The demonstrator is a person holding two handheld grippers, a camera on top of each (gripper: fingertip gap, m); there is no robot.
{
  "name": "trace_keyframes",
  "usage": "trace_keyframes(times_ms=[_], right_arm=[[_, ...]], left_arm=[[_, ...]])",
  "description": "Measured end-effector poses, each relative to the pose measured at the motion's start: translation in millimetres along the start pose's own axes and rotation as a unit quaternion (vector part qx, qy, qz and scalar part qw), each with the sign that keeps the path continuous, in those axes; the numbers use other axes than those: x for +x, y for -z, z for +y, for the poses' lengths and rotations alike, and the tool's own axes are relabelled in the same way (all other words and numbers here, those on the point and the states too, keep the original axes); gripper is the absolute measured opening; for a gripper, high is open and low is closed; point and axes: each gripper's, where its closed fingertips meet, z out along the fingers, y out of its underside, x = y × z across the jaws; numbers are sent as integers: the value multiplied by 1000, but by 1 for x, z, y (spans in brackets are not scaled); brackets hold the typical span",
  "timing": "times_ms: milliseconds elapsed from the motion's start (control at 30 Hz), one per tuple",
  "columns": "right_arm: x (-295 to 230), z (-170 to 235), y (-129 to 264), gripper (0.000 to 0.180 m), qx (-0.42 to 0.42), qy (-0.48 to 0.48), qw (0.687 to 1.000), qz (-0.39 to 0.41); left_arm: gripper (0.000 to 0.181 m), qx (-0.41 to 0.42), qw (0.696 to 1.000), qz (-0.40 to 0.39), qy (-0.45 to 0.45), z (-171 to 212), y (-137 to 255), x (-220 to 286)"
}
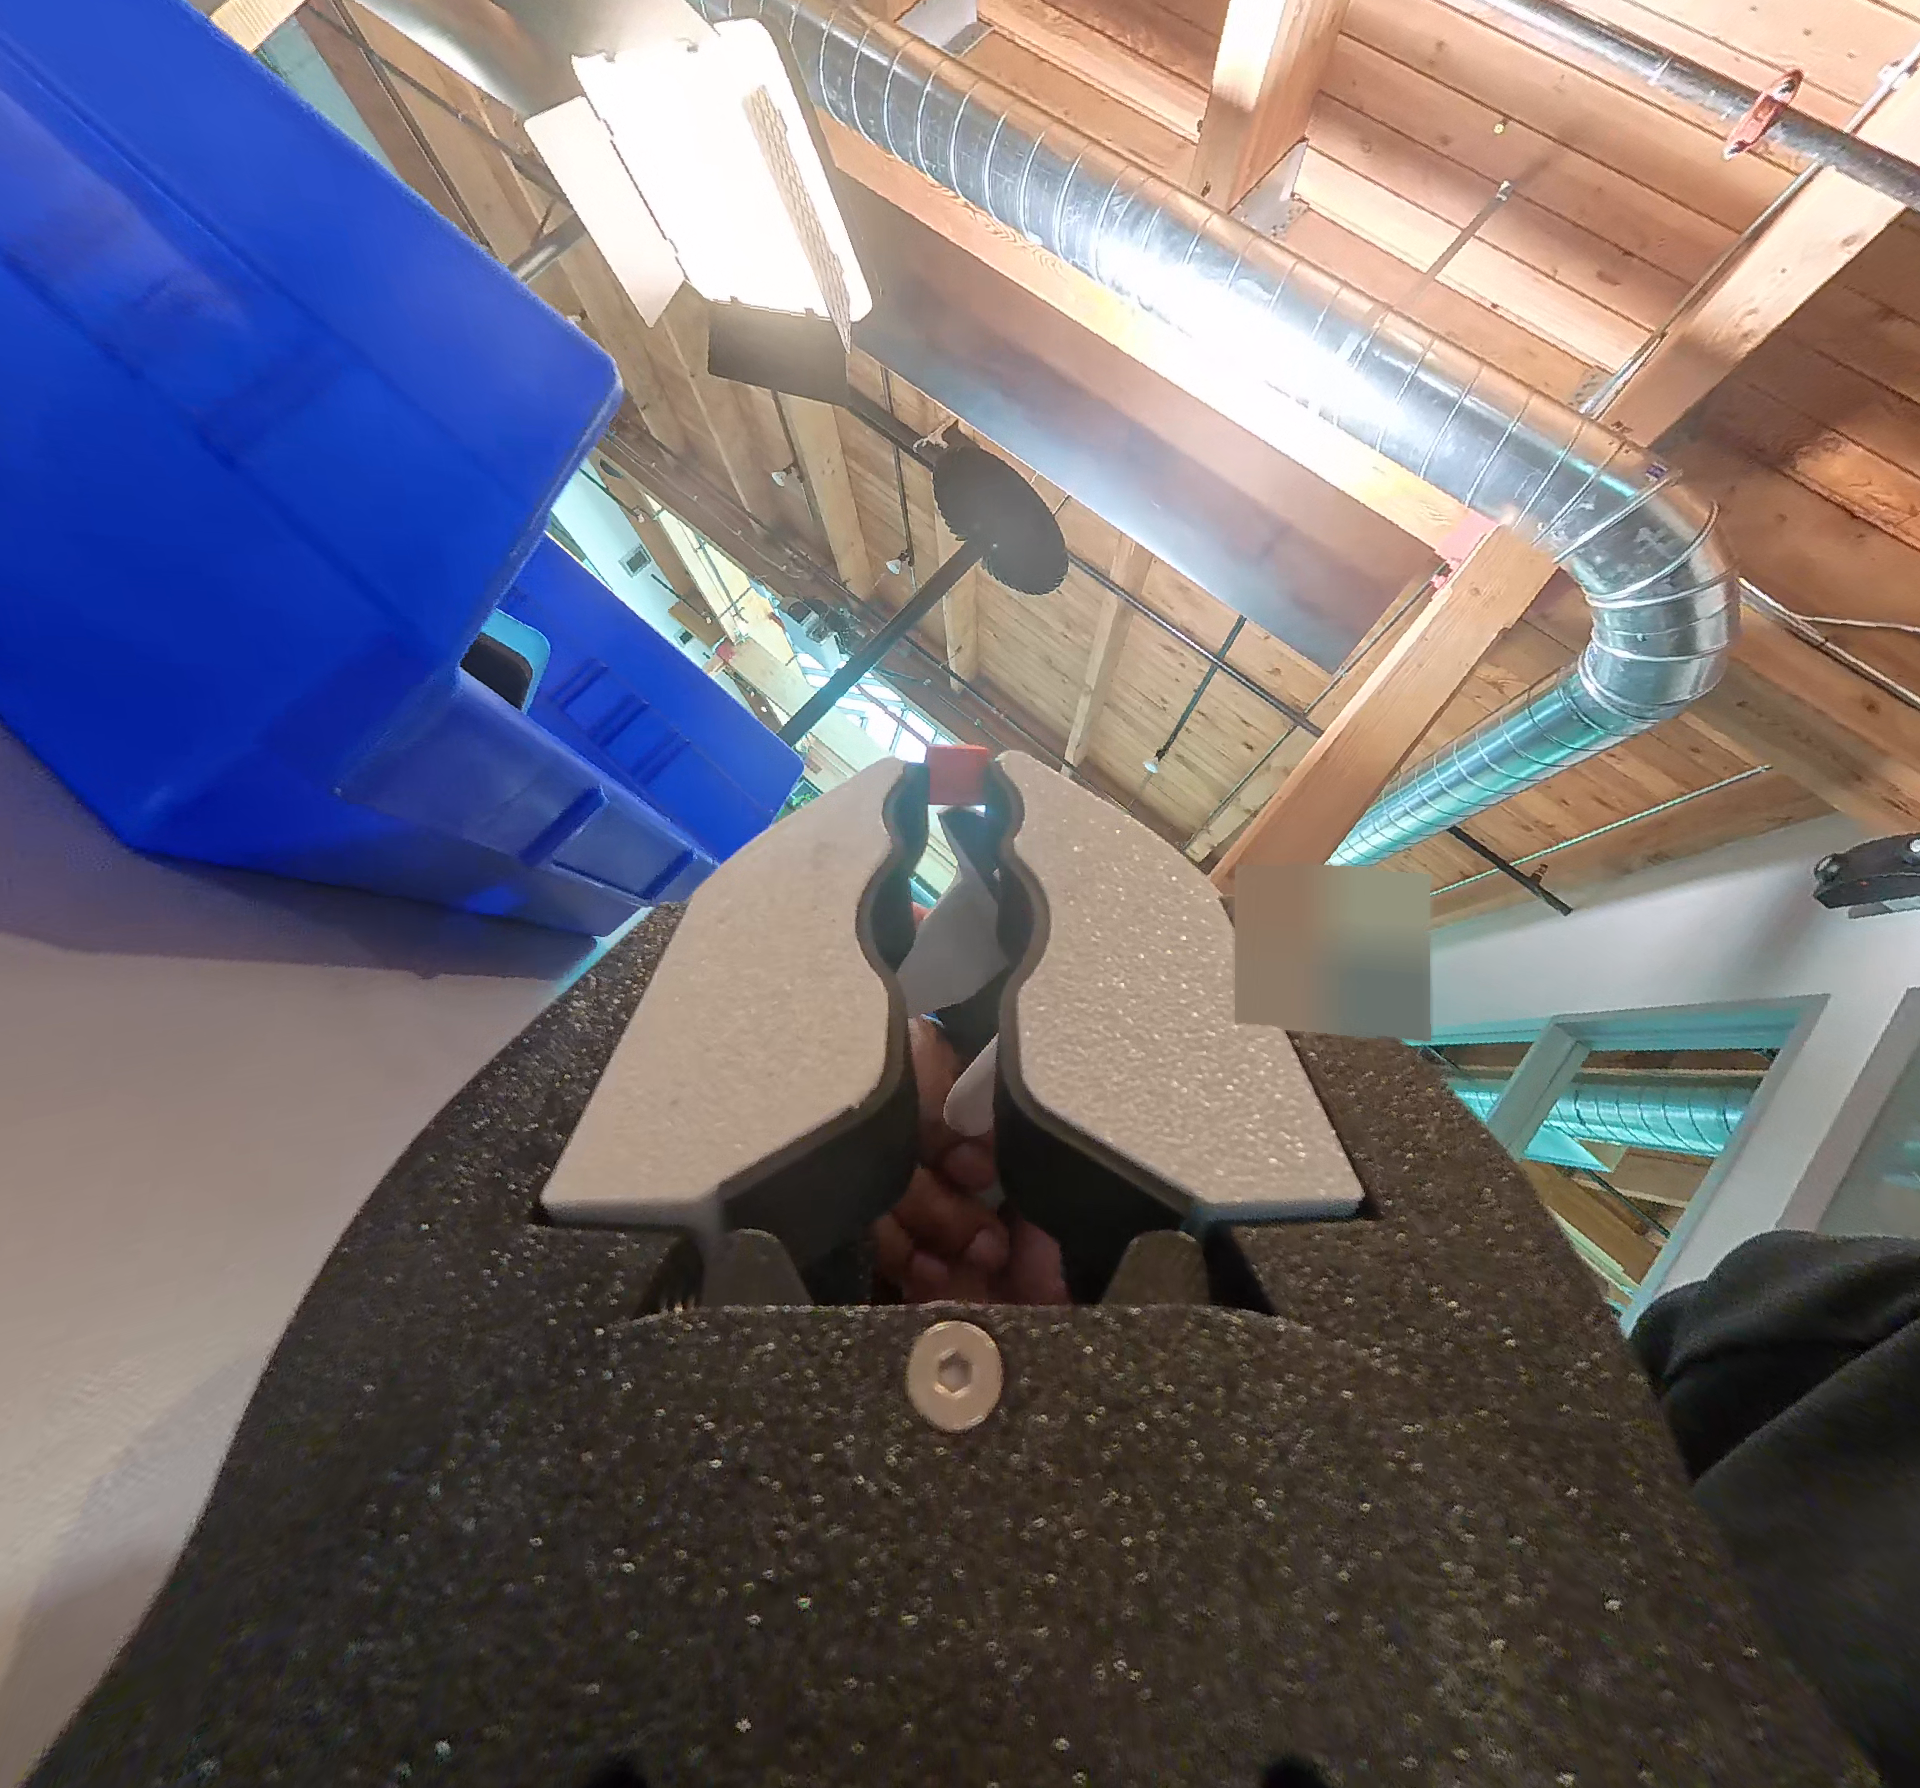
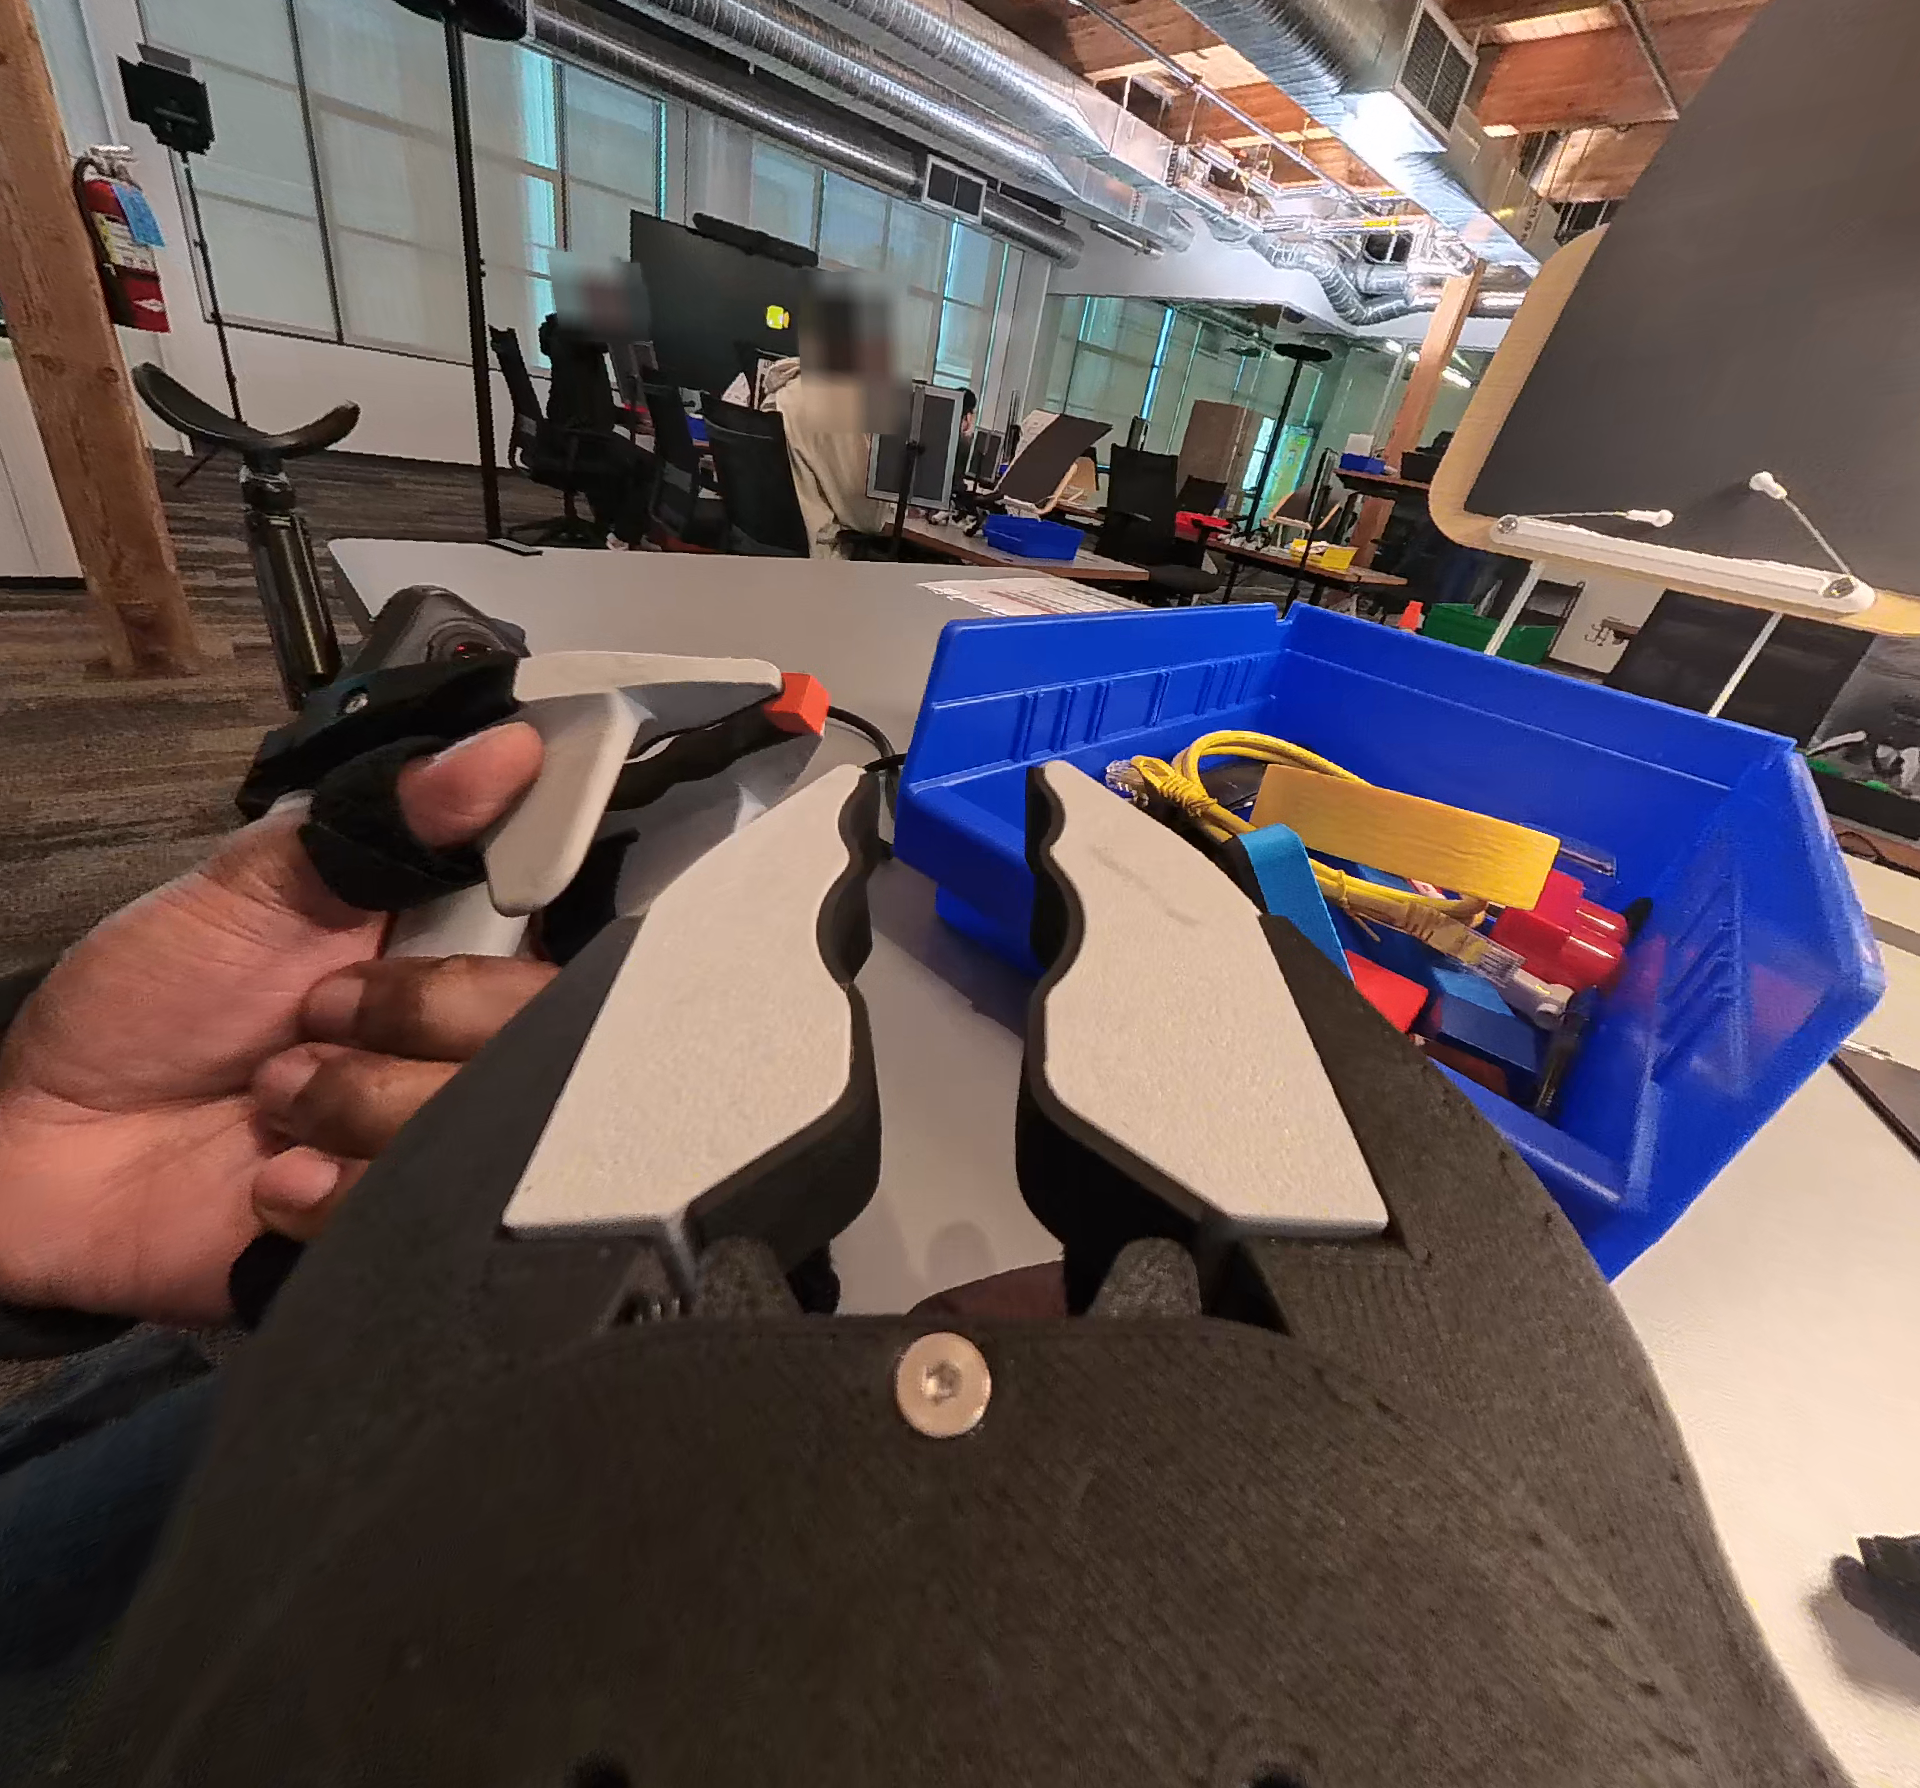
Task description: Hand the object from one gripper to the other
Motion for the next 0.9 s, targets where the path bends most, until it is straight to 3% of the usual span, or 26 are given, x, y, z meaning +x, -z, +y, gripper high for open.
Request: trace_keyframes(times_ms=[900], right_arm=[[-19,-2,4,27,23,72,997,-23]], left_arm=[[11,-8,998,36,44,16,-11,20]])
